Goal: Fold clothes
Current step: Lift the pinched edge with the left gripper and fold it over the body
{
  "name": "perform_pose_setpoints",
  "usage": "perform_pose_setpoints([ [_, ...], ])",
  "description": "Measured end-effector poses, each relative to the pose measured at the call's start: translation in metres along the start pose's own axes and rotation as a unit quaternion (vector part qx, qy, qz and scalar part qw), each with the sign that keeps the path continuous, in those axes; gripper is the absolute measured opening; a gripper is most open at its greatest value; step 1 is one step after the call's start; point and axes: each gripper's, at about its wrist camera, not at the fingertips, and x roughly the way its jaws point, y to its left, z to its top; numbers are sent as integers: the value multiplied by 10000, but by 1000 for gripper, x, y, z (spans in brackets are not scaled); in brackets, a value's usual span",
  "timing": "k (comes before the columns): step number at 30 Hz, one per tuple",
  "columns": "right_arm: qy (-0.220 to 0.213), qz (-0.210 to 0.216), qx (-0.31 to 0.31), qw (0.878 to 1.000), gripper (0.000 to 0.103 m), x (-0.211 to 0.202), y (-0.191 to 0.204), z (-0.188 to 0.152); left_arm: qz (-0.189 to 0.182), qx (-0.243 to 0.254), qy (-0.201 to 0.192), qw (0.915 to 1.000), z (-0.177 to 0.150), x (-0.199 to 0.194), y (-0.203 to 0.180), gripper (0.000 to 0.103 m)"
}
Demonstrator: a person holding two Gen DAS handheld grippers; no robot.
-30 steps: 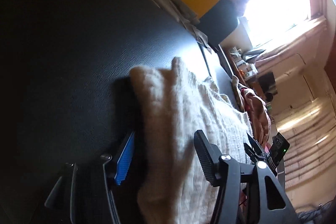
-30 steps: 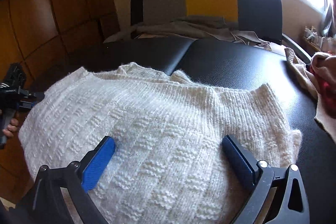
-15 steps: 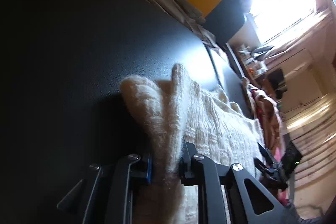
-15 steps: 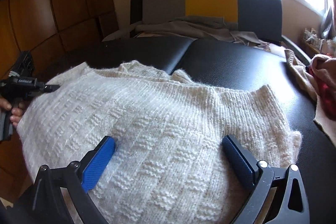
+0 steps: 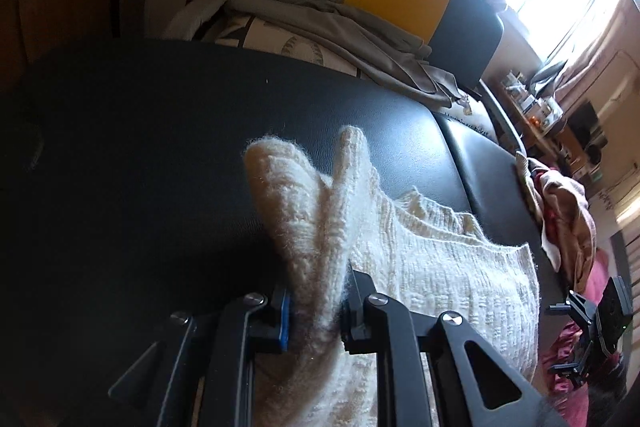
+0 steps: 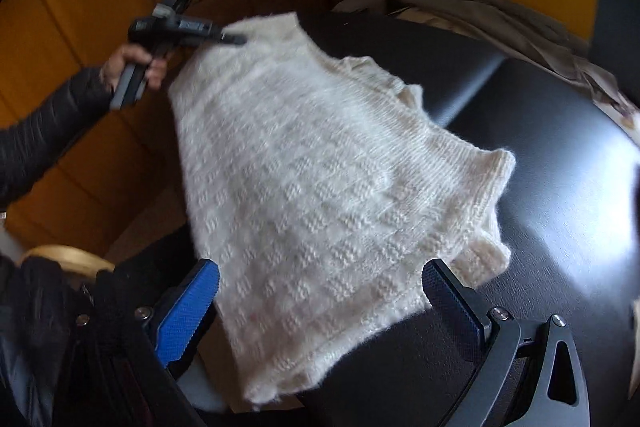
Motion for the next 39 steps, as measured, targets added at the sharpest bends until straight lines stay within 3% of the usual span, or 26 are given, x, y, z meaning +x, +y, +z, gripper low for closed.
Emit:
perform_pose_setpoints([
  [6,345,-193,-276,9988,103,35,-10,-11,-40,79,18,10000,4,-20,-19,16],
  [13,405,-650,-667,9948,103,54,-4,-32,-1016,-173,-107,9946,-6,-48,-64,16],
  [23,-257,-781,-348,9960,103,47,-5,-57,-1754,-10,24,9845,-30,-55,-177,16],
  [30,-809,-641,27,9947,103,38,-11,-74,-2099,-81,361,9770,-45,-17,-256,16],
  [36,-1132,-521,210,9920,103,38,-16,-75,-1813,56,620,9814,-65,31,-299,16],
  [39,-1221,-433,262,9912,103,35,-19,-81,-1860,-69,886,9785,-77,57,-307,16],
])
